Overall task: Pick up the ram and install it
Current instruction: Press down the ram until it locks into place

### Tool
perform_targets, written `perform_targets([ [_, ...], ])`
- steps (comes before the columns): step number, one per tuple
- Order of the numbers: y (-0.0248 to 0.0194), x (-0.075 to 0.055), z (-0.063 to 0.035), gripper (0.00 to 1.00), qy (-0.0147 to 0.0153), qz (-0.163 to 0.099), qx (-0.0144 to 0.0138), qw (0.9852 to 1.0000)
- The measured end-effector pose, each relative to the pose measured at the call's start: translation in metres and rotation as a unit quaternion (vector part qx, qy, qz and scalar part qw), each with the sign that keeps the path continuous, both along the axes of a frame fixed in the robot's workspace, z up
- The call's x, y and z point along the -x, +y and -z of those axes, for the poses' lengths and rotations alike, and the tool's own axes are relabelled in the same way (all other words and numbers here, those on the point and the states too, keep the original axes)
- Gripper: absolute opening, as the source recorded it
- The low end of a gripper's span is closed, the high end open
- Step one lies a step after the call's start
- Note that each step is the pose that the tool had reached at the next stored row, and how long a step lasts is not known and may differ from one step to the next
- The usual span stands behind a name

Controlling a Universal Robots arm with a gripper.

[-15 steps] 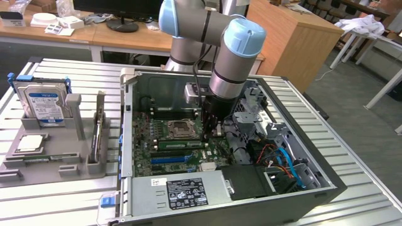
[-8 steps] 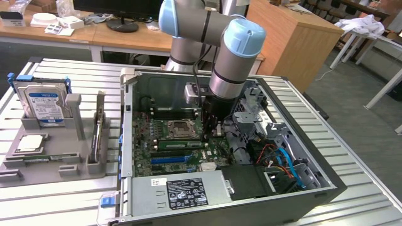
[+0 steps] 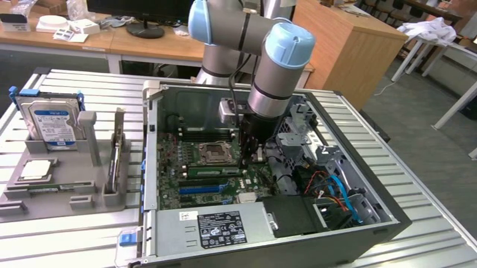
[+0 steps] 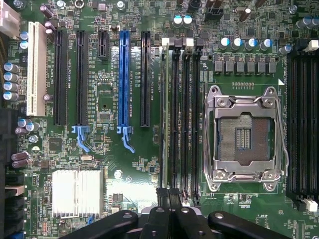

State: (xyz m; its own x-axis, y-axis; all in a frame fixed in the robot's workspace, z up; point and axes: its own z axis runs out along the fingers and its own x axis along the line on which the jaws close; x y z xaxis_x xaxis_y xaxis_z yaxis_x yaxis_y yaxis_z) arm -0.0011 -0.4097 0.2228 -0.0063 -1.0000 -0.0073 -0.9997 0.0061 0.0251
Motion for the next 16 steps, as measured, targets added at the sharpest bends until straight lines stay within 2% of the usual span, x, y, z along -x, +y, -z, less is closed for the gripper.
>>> perform_targets([
  [16,0.0,0.0,-0.014,0.11,0.0,0.0,0.0,1.0],
])
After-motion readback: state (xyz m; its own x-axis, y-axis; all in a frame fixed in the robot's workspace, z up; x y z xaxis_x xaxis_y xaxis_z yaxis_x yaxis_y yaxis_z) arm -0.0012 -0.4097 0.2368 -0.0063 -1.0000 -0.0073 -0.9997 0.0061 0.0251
